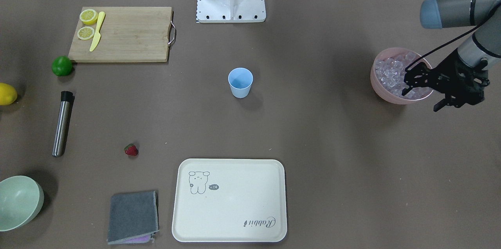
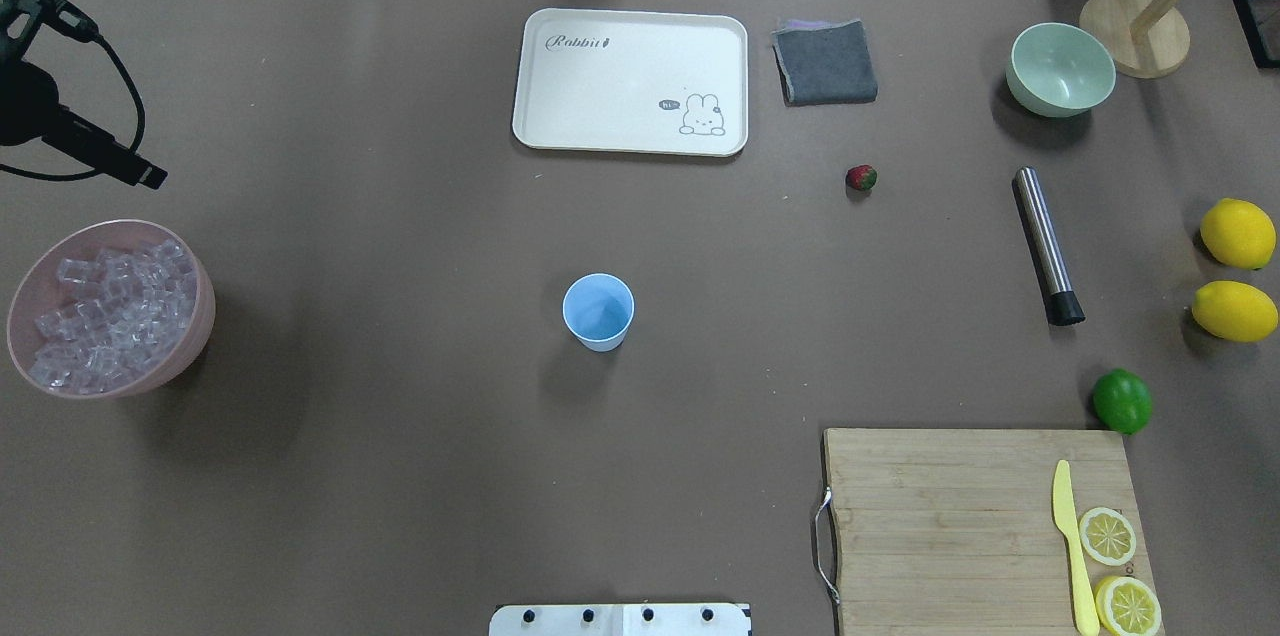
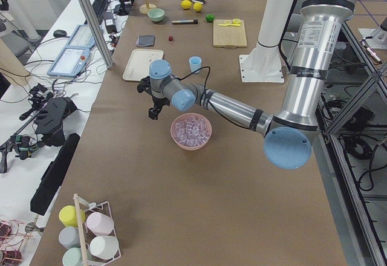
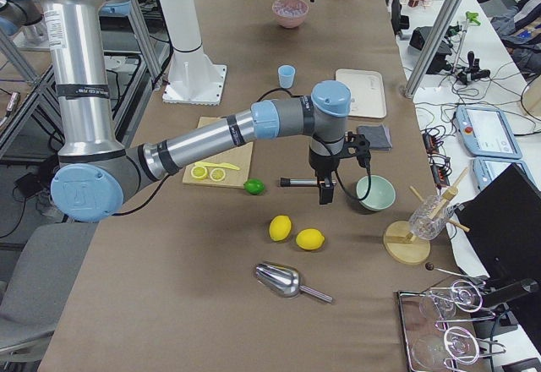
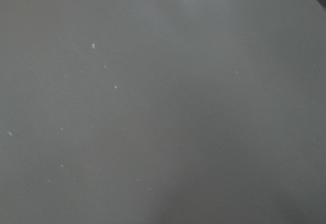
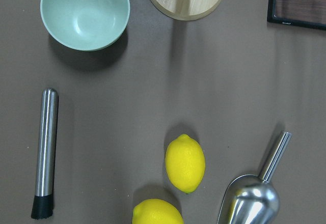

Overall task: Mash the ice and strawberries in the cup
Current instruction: 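Lower the left gripper into the pink bowl of ice cubes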

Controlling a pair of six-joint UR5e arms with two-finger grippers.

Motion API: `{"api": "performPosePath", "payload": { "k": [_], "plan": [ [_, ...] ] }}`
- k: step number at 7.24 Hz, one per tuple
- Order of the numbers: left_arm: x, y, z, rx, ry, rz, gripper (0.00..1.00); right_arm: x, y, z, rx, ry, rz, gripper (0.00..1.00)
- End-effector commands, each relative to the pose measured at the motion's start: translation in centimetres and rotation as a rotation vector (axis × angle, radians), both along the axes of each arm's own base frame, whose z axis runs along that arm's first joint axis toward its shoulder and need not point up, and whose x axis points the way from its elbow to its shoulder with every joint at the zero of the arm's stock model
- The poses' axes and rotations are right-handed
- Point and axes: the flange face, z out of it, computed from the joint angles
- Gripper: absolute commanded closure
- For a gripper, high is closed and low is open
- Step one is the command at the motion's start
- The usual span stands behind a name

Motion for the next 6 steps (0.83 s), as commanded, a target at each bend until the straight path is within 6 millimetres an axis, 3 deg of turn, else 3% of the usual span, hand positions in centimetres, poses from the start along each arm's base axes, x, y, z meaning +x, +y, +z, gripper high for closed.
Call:
{"api": "performPosePath", "payload": {
  "k": [1, 3, 5, 6],
  "plan": [
    [-0.2, 3.0, 3.2, 0.038, -0.024, 0.099, 0.02, 0.0, 0.3, 0.6, -0.014, 0.002, 0.002, 0.00],
    [-0.1, 4.2, 4.2, 0.061, -0.009, 0.144, 0.02, 0.1, 0.5, 0.6, -0.015, 0.002, 0.003, 0.00],
    [0.8, 6.9, 5.7, 0.135, 0.017, 0.220, 0.04, 0.1, 0.6, 0.7, -0.016, 0.002, 0.003, 0.00],
    [1.7, 7.5, 5.7, 0.141, 0.019, 0.244, 0.12, 0.1, 0.7, 1.0, -0.021, 0.004, 0.004, 0.00]
  ]
}}
